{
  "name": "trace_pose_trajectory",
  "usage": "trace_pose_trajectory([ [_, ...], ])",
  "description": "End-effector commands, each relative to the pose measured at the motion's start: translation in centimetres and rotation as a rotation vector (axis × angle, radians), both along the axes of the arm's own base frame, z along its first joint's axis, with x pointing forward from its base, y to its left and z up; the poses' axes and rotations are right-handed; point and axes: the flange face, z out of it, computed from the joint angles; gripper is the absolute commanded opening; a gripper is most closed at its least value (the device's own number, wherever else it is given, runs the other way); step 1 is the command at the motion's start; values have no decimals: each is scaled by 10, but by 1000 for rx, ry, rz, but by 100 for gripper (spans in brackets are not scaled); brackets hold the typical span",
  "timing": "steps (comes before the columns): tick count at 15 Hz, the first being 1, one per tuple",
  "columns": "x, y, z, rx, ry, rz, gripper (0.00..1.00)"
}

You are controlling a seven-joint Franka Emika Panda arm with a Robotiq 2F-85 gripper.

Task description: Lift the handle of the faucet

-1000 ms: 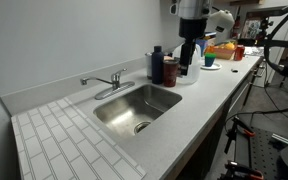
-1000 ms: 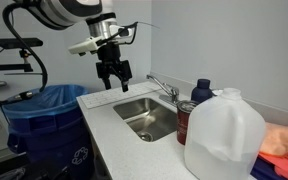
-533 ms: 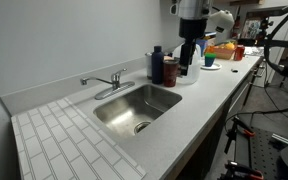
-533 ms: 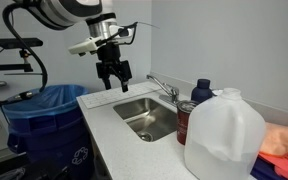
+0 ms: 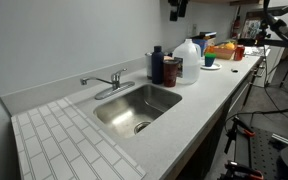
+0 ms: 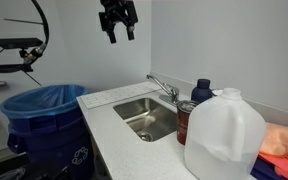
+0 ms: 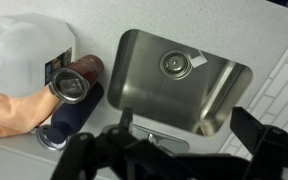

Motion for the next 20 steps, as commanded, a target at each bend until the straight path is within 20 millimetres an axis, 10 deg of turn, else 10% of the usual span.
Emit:
trace_pose_trajectory([
  [1,3,0,15,2,-4,-4,100],
  [7,20,2,13,-7,8,-16,100],
  [20,142,-28,-163,11,-17,-125,100],
])
